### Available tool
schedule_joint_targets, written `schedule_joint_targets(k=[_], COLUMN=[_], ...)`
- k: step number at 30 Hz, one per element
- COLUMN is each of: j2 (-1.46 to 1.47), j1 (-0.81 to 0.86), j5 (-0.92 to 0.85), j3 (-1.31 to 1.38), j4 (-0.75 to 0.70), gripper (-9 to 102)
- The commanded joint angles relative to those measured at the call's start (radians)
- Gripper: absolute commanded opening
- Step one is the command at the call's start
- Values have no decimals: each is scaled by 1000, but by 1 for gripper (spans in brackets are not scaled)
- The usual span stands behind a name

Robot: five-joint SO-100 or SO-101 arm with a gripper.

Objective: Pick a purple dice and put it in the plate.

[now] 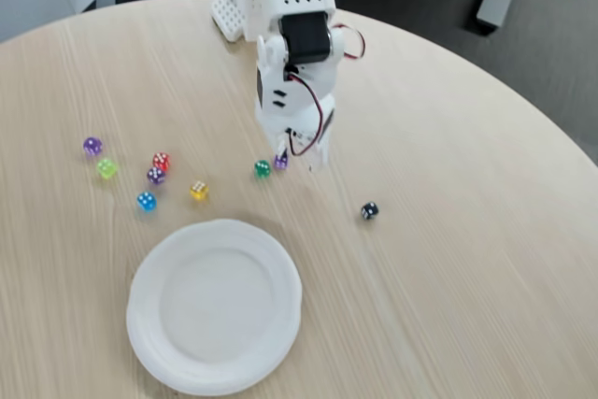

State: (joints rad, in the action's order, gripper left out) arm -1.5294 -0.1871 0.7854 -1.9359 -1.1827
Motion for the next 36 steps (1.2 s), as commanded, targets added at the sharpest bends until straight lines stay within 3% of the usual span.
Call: schedule_joint_targets(k=[1,14,28,36], j2=[-14,-15,-15,-18], j1=[5,6,8,3], j5=[14,25,58,78], j3=[-5,8,9,26], j4=[-5,-189,-284,-259], gripper=[21,23,20,19])
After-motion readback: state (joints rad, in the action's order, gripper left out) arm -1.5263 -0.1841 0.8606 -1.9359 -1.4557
